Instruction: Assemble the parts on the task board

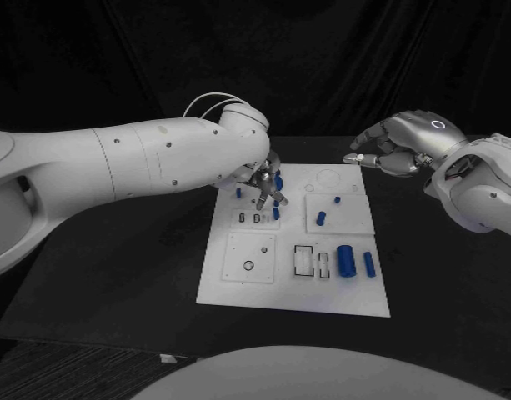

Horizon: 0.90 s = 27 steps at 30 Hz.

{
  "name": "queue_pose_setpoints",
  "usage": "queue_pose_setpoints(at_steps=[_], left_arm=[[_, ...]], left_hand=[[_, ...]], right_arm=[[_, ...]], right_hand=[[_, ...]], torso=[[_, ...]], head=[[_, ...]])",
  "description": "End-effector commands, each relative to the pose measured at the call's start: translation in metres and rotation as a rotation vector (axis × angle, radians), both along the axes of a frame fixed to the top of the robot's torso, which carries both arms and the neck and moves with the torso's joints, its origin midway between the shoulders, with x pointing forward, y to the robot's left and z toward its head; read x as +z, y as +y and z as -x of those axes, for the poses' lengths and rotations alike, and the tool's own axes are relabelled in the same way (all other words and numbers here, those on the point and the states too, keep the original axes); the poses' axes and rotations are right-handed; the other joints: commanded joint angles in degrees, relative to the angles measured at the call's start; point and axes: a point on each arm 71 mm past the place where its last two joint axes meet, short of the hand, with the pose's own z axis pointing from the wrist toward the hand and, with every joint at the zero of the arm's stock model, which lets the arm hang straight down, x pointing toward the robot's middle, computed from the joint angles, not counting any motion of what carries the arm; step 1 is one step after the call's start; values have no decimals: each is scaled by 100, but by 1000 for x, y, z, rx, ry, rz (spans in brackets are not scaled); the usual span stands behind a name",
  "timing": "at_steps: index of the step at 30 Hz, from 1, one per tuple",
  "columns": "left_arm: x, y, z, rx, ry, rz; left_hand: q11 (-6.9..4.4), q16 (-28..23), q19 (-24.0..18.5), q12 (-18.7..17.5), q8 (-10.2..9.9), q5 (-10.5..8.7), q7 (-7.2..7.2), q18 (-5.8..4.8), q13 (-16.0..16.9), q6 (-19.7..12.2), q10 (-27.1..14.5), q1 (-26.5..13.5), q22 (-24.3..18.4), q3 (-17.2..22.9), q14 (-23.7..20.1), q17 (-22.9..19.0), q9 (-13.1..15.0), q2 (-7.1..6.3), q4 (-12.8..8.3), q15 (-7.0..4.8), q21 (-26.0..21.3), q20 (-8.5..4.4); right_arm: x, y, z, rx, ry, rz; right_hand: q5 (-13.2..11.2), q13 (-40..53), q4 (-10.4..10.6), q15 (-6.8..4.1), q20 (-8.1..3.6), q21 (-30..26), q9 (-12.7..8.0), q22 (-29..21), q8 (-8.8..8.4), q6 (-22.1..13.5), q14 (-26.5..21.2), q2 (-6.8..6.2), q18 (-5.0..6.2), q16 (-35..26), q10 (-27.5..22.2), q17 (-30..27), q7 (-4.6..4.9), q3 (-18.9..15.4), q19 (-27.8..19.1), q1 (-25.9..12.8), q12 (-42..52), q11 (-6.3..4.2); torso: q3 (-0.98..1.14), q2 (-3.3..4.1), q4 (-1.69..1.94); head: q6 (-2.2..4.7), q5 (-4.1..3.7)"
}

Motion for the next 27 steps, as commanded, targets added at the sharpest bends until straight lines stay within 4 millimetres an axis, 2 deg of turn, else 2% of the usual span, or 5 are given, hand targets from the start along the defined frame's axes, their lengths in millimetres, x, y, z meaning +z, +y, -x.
queue_pose_setpoints(at_steps=[1, 9, 22, 27], left_arm=[[0, -5, -2, 13, -39, 72], [-4, -8, -3, 18, -44, 87], [-19, -11, 0, 21, -6, 59], [-21, -12, 1, 21, 2, 48]], left_hand=[[-1, 15, 343, 19, -24, 26, 8, -87, 1507, 6, 606, -18, 1206, 50, 584, 1508, 8, -61, 3, -17, -44, -21], [5, 15, 310, 19, -63, 48, 19, -77, 1507, -27, 606, -25, 1169, 73, 584, 1508, 18, -75, 11, -14, -64, -18], [3, 15, 295, 19, -101, 61, 14, -72, 1507, -14, 606, 71, 1154, 181, 584, 1508, 69, -112, -55, -14, -77, -16], [1, 15, 292, 19, -101, 54, 12, -71, 1507, -8, 606, 77, 1150, 188, 584, 1508, 74, -119, -60, -15, -79, -16]], right_arm=[[-2, -2, 0, -8, 1, 0], [-5, -2, 1, -8, 6, 0], [-7, 1, 0, -3, 10, 0], [-7, 2, 0, 0, 9, 1]], right_hand=[[46, 1508, -19, 27, 36, -32, -11, 1358, -37, -47, 606, 5, 68, 15, 610, 1506, -2, -10, 370, 66, 15, 29], [51, 1508, -18, 28, 37, -43, -12, 1354, -38, -47, 606, 5, 70, 15, 610, 1506, 1, -11, 365, 70, 15, 31], [52, 1508, -17, 28, 37, -43, -13, 1354, -39, -47, 606, 6, 70, 15, 610, 1506, 3, -12, 365, 71, 15, 32], [52, 1508, -17, 28, 37, -43, -13, 1354, -39, -47, 606, 6, 70, 15, 610, 1506, 3, -12, 365, 71, 15, 32]], torso=[[-9, -2, -10], [-25, 12, -17], [-18, 4, -10], [-27, 1, -14]], head=[[1, -4], [1, 19], [1, 0], [1, -2]])
